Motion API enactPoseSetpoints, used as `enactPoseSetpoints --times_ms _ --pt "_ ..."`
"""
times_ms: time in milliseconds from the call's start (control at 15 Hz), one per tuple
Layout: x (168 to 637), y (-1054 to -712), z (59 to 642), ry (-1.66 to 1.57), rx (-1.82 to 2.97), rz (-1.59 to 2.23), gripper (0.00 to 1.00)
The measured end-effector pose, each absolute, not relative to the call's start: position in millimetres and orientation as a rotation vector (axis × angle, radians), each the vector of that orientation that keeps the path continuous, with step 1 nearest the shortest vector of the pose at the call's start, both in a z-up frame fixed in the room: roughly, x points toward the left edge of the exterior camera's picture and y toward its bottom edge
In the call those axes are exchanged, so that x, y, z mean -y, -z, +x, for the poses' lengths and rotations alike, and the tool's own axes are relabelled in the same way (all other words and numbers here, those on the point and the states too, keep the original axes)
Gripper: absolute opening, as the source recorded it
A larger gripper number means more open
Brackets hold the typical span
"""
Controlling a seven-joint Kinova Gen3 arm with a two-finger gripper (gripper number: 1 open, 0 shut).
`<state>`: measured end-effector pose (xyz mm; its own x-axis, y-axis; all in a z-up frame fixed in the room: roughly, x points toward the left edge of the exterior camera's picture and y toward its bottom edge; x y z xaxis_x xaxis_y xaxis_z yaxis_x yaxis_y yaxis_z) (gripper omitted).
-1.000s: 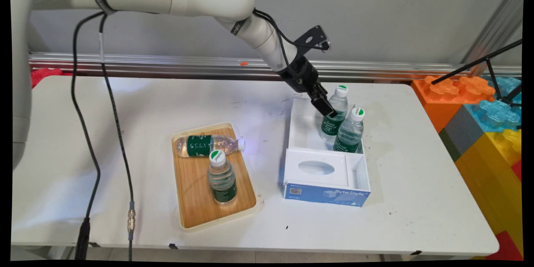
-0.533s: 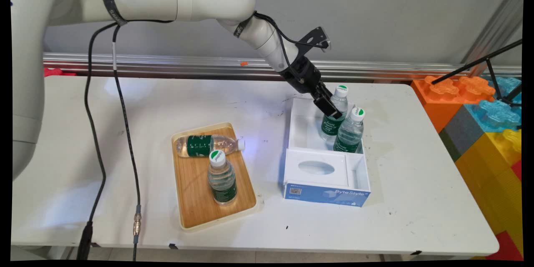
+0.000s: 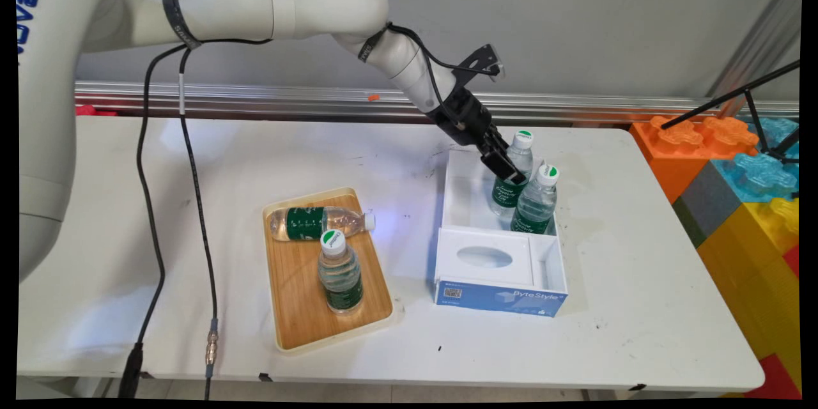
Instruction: Pick up the green bottle from the white box, then place the picked object on the tray
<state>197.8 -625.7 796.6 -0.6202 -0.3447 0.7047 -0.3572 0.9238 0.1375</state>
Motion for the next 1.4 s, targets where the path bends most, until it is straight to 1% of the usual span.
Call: enactPoseSetpoints --times_ms 67,800,1067,1400 --pt "625.4 -795.3 197.6 -0.016 2.285 0.488 0.0" --pt "623.9 -791.9 196.2 -0.003 2.257 0.46 0.0" --pt "622.7 -800.0 197.1 -0.007 2.237 0.461 0.0" --pt "620.6 -820.3 200.4 -0.019 2.21 0.479 0.0"
